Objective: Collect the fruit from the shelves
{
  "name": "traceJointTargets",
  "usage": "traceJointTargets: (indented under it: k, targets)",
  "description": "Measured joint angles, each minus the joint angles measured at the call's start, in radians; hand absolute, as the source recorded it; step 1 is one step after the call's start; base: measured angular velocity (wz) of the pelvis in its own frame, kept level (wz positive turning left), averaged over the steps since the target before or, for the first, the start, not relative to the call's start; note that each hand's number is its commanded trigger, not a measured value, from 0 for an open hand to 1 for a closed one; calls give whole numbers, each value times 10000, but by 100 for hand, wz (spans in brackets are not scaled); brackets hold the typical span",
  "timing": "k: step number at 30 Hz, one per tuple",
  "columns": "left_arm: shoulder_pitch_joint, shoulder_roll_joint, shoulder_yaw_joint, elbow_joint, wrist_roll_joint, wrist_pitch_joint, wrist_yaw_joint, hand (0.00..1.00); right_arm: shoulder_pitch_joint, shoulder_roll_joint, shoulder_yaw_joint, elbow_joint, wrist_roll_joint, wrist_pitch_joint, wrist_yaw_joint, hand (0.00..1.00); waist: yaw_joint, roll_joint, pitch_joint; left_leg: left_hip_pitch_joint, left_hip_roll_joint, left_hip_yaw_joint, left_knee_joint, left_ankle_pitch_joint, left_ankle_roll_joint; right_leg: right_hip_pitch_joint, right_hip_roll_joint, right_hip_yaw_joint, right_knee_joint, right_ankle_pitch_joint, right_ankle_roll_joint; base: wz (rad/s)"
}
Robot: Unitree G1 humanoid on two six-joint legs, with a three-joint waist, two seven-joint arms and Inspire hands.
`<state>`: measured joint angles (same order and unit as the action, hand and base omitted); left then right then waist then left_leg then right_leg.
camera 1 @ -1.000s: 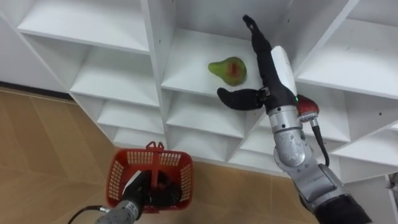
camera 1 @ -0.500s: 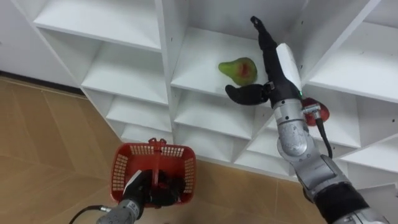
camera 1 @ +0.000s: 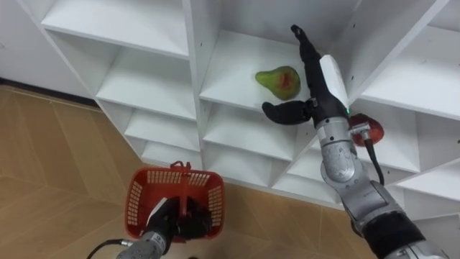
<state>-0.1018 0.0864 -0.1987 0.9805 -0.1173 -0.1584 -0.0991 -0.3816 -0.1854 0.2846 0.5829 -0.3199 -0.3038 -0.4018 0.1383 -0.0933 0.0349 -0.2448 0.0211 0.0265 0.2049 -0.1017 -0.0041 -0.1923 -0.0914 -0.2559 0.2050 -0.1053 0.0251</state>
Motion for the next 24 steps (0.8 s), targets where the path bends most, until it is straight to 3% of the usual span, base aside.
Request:
traceJointTargets:
  k: [24]
  targets:
    - [-123, 117, -25, 223, -16, 289, -209, 100, -739, 135, -284, 1602, 413, 443, 863, 0, 25, -18, 43, -70, -118, -119, -1, 49, 72, 18, -129, -198, -4, -15, 32, 1]
